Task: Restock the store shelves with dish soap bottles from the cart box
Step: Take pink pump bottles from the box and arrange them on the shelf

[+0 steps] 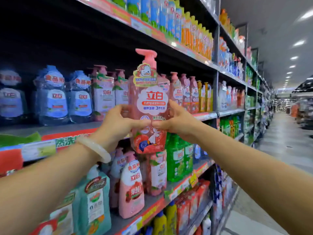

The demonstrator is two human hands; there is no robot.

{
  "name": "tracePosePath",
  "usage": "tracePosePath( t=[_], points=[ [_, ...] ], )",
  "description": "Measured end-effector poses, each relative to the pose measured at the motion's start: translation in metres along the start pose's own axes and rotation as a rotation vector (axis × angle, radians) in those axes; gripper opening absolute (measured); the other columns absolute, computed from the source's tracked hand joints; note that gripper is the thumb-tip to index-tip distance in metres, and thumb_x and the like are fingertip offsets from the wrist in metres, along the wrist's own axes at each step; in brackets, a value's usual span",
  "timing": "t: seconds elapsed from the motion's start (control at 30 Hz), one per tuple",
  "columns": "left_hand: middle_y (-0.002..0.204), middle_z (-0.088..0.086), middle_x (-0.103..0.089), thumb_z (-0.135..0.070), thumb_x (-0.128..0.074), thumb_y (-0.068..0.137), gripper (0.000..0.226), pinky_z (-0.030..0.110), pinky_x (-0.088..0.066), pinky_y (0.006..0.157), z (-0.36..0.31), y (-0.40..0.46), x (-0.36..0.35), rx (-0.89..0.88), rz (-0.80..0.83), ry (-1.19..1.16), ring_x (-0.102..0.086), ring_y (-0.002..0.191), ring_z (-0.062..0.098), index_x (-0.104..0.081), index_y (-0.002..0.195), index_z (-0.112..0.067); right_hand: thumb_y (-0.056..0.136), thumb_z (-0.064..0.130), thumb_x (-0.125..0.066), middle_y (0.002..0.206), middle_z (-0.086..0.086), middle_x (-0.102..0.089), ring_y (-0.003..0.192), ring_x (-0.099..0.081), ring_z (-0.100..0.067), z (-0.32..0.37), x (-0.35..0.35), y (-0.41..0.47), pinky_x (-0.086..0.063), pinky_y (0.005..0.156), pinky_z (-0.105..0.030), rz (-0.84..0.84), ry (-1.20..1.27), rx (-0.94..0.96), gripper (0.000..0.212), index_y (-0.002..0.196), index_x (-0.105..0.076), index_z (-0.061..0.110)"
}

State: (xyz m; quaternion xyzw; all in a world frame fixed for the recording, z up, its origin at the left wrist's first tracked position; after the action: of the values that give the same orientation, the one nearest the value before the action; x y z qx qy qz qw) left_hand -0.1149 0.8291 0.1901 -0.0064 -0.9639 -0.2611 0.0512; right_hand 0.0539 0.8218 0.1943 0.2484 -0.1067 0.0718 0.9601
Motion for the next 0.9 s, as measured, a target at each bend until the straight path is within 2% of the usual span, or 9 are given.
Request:
tracePosePath(
  t=[0.07,0.13,0.27,0.37,0.47,0.53,0.63,0.77,0.9],
  points=[
    [0.1,0.003,-0.067,-0.007,-0.084,0.063,0.064,0.029,-0.056,0.07,-0.006,0.033,-0.012,-0.035,0.002,0.008,-0.066,0.084,0.014,-0.051,0.118,-0.006,0.078,-0.014,-0.065,0.104,-0.005,-0.066,0.082,-0.065,-0.01,0.001,0.017,0.031,-0.052,0.059,-0.016,0.002,0.006,0.047,0.06,0.13,-0.044,0.01],
    [0.098,0.002,-0.068,-0.008,-0.083,0.064,0.061,0.033,-0.057,0.075,-0.012,0.063,-0.023,-0.077,-0.016,0.027,-0.067,0.085,0.016,-0.053,0.117,-0.007,0.079,-0.015,-0.063,0.099,-0.003,-0.065,0.075,-0.064,-0.007,0.004,0.033,0.061,-0.053,0.055,-0.016,-0.003,0.003,0.096,0.059,0.129,-0.043,0.01],
    [0.083,-0.006,-0.067,-0.003,-0.079,0.07,0.031,0.015,-0.057,0.062,-0.01,0.123,-0.047,-0.155,-0.064,0.085,-0.066,0.069,0.002,-0.059,0.09,-0.016,0.08,-0.018,-0.059,0.099,-0.002,-0.064,0.085,-0.063,-0.012,-0.006,0.064,0.126,-0.056,0.066,-0.018,0.019,0.026,0.195,0.059,0.13,-0.041,0.008],
    [0.084,-0.006,-0.068,-0.004,-0.079,0.071,0.032,0.013,-0.055,0.06,0.002,0.161,-0.06,-0.18,-0.125,0.145,-0.065,0.071,0.003,-0.061,0.096,-0.016,0.08,-0.017,-0.059,0.102,-0.002,-0.063,0.088,-0.063,-0.011,-0.026,0.081,0.172,-0.053,0.064,-0.016,0.066,0.02,0.234,0.06,0.13,-0.039,0.008],
    [0.084,-0.007,-0.066,-0.003,-0.078,0.072,0.036,0.015,-0.053,0.062,0.02,0.192,-0.071,-0.151,-0.202,0.175,-0.064,0.072,0.004,-0.06,0.1,-0.015,0.078,-0.015,-0.062,0.121,-0.011,-0.061,0.11,-0.061,-0.023,-0.051,0.094,0.214,-0.053,0.084,-0.03,0.124,0.014,0.248,0.066,0.134,-0.037,0.01],
    [0.085,-0.005,-0.066,-0.002,-0.077,0.072,0.038,0.017,-0.052,0.064,0.033,0.21,-0.079,-0.114,-0.24,0.192,-0.064,0.076,0.008,-0.058,0.104,-0.014,0.078,-0.013,-0.064,0.126,-0.011,-0.059,0.116,-0.058,-0.024,-0.068,0.101,0.237,-0.052,0.091,-0.035,0.17,-0.007,0.254,0.068,0.135,-0.038,0.012],
    [0.096,0.001,-0.067,-0.002,-0.077,0.073,0.042,0.023,-0.053,0.071,0.052,0.23,-0.092,-0.07,-0.283,0.213,-0.064,0.083,0.013,-0.058,0.11,-0.01,0.078,-0.014,-0.064,0.12,-0.007,-0.061,0.11,-0.059,-0.021,-0.09,0.112,0.261,-0.055,0.084,-0.029,0.24,0.016,0.271,0.064,0.13,-0.04,0.015],
    [0.106,0.008,-0.068,-0.002,-0.076,0.073,0.047,0.013,-0.051,0.052,0.071,0.242,-0.106,0.021,-0.298,0.218,-0.065,0.076,0.01,-0.058,0.116,-0.006,0.079,-0.015,-0.062,0.108,-0.003,-0.063,0.095,-0.061,-0.014,-0.113,0.124,0.274,-0.055,0.071,-0.015,0.31,0.039,0.266,0.064,0.132,-0.039,0.012],
    [0.094,0.0,-0.068,-0.008,-0.075,0.076,0.043,0.01,-0.048,0.047,0.081,0.244,-0.117,0.052,-0.323,0.243,-0.064,0.075,0.009,-0.058,0.115,-0.008,0.081,-0.01,-0.063,0.112,-0.002,-0.061,0.107,-0.059,-0.018,-0.129,0.132,0.274,-0.051,0.08,-0.02,0.367,0.071,0.244,0.052,0.12,-0.044,0.019]
  ],
)
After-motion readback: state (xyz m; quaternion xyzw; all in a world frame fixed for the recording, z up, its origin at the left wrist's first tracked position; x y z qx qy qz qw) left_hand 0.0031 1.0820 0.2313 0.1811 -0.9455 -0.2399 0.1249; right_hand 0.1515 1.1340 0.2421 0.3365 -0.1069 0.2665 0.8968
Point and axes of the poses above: each hand's wrist, its own y-axis towards the middle knuckle, its own x-axis out of the back of the hand, z = x × y, the point moved 2 cm from there along y, towards the middle knuckle
